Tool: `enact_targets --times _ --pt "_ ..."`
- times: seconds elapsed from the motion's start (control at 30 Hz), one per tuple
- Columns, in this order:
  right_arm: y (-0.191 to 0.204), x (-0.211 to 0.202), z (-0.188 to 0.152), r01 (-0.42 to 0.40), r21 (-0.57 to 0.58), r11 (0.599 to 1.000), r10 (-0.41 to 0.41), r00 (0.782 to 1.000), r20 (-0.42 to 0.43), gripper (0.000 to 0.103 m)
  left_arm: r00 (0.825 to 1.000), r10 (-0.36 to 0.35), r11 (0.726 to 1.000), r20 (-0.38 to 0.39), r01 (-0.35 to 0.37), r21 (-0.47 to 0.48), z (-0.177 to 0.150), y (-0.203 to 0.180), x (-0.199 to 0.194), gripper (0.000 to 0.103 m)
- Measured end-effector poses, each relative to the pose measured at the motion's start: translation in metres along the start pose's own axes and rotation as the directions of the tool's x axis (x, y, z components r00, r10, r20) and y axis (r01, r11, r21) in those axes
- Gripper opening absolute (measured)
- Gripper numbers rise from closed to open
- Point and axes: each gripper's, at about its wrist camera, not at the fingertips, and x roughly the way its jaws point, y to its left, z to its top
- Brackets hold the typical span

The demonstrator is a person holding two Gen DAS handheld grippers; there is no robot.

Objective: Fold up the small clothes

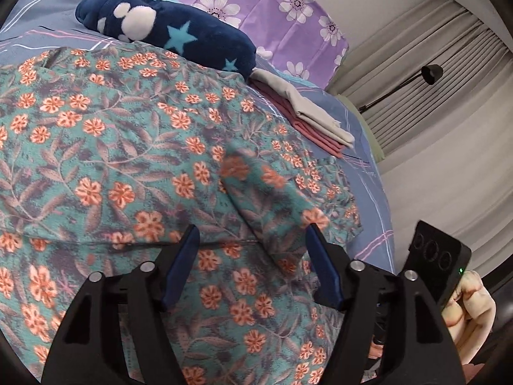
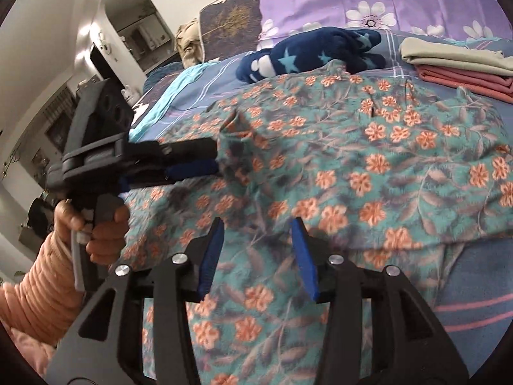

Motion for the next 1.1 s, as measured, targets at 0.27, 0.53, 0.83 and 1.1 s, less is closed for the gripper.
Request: enact_targets --times 0.27,0.53,0.83,1.1 --pt "0.037 0.024 0.000 -0.129 -0.128 0.983 0.116 0.988 -0.102 0.054 1.000 -0.026 0.998 0.006 0.027 -0.055 0.001 0.007 0.004 0.072" --pt "0.013 -0.013 -0.016 -0.020 -0.057 0.998 0.018 0.999 -0.040 0.056 0.994 0.106 0.983 0.010 -0.106 0.147 0.001 -0.032 0.015 0.002" --pt "-0.037 -0.027 -0.028 0.155 0.135 0.979 -0.158 0.987 0.010 0.062 0.948 0.153 0.892 0.279 -0.254 0.375 0.065 -0.106 -0.075 0.002" --pt "-0.024 -0.016 -0.032 0.199 0.060 0.978 -0.199 0.980 -0.003 0.074 0.848 0.400 0.834 0.349 -0.494 0.246 0.087 -0.026 -0.131 0.002"
